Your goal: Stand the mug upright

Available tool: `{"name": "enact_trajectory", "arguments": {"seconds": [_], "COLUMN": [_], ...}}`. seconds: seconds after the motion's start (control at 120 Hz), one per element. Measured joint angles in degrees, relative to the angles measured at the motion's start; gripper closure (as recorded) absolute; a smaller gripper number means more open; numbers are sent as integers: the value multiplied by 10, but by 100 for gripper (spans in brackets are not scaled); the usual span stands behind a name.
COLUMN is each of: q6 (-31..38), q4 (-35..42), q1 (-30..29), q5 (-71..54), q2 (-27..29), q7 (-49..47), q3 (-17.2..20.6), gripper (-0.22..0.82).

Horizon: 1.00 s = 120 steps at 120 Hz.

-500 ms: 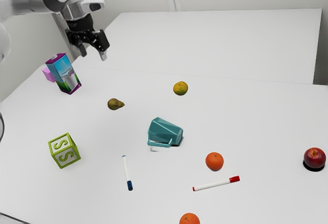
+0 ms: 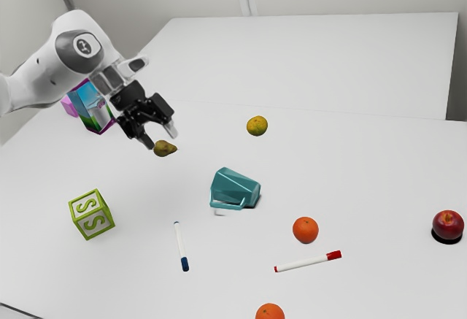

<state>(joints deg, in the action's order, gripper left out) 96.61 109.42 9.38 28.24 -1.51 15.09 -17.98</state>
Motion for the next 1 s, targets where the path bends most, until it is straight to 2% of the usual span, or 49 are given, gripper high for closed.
{"name": "enact_trajectory", "arguments": {"seconds": [0.133,0.283,0.517,0.708,1.0], "q6": [14,25,40,44,47], "q4": [38,51,46,4,8], "q1": [-4,-2,-1,-3,0], "q5": [81,143,204,230,261], "q2": [-16,-63,-121,-181,-205], "q7": [11,35,74,103,134], "q3": [-4,-8,-8,-8,2], "gripper": [1,1,1,1,2]}}
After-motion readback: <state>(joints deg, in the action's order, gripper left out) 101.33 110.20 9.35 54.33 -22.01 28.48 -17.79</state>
